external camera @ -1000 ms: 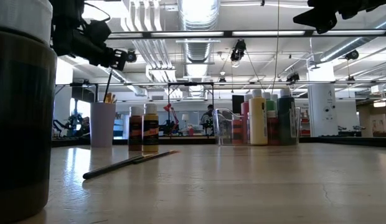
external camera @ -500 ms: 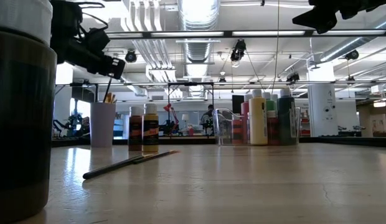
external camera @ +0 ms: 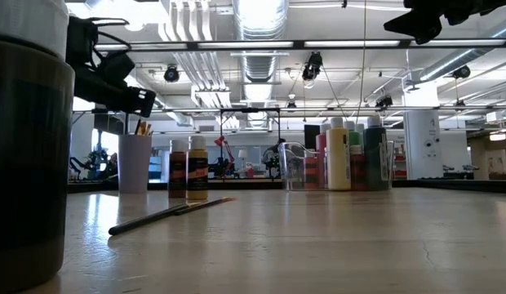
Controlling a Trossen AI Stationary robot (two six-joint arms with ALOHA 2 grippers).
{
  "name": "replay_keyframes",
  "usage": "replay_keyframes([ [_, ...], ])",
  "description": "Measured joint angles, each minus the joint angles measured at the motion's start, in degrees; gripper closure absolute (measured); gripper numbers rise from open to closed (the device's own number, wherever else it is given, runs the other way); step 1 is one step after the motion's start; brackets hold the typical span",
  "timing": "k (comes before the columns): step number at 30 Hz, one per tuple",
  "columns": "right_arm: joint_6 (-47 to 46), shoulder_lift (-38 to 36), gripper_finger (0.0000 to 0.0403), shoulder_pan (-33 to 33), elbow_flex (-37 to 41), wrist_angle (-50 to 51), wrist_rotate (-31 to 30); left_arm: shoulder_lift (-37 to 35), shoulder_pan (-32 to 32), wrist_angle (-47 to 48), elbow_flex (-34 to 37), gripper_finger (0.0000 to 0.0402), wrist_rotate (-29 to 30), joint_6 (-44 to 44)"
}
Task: Pick & Place Paint Supplies
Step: Put the silver paint brush into the violet cup
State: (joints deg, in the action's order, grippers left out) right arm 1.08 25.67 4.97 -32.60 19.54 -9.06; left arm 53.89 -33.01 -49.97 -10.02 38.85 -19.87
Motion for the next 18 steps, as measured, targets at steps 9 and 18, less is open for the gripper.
replay_keyframes([
  [9,0.0,0.0,0.0105,0.0,0.0,0.0,0.0,0.0,0.0,0.0,2.3,0.0401,-0.4,2.0],
  [18,0.0,0.0,0.0130,0.0,0.0,0.0,0.0,0.0,0.0,1.1,3.8,0.0401,-0.6,4.0],
])
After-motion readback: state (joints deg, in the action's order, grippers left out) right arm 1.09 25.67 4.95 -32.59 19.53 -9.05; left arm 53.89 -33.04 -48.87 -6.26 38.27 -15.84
